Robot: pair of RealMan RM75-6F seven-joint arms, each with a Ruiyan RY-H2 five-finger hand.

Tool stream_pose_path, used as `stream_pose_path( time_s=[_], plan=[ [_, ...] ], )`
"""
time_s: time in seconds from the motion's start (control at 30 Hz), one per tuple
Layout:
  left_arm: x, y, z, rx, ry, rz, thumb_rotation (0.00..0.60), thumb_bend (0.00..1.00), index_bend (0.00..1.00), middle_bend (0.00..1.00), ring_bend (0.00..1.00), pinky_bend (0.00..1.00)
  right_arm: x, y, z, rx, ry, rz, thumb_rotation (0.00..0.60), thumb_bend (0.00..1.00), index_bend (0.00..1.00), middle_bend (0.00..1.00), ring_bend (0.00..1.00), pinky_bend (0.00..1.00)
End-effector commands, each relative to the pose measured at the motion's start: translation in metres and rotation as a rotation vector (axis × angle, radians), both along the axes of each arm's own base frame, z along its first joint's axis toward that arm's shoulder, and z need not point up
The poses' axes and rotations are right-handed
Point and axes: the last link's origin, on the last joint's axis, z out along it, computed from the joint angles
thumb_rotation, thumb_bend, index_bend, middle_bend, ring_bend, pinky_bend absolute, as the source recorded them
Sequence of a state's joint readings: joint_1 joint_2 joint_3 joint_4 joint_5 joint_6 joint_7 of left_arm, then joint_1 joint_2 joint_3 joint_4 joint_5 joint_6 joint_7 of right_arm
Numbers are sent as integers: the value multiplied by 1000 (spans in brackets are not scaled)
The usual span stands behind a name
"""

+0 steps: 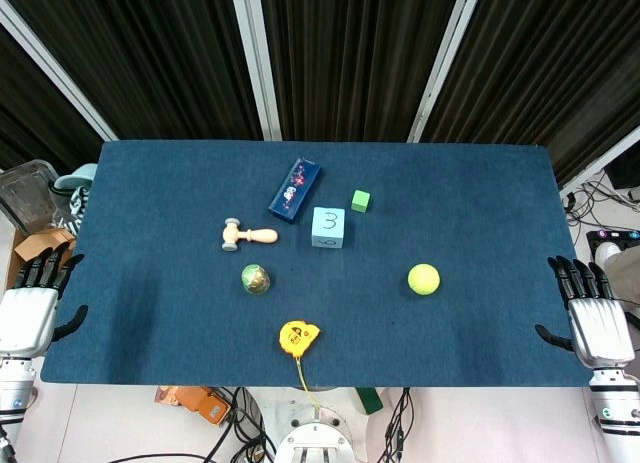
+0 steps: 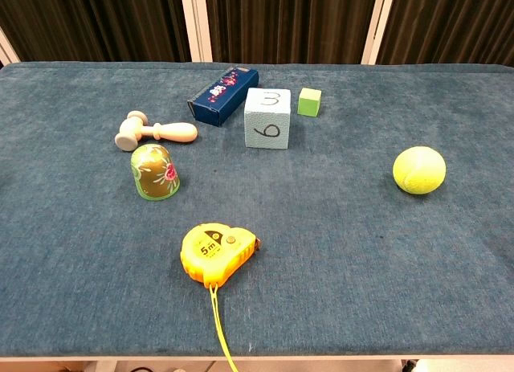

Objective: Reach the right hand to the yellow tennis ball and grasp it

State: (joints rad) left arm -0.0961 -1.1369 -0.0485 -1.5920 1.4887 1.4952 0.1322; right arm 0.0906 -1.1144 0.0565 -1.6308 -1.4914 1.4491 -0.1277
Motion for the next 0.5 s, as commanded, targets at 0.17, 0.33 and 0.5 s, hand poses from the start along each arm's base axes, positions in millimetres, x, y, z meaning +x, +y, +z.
stream_pose_path(
  time_s=[0.17, 0.33, 0.5],
  plan=[
    [0, 0, 0, 1, 1, -2, 600, 266, 139, 0, 0, 119, 0, 0, -1, 5, 3, 0, 600, 221, 0, 150, 122, 99],
    [0, 0, -1, -3, 1, 1, 600, 267, 139, 0, 0, 119, 0, 0, 0, 3, 2, -3, 600, 221, 0, 150, 122, 99],
    [0, -1, 0, -1, 2, 0, 600, 266, 139, 0, 0, 119, -1, 0, -1, 9, 1, -6, 600, 221, 0, 150, 122, 99]
  ],
)
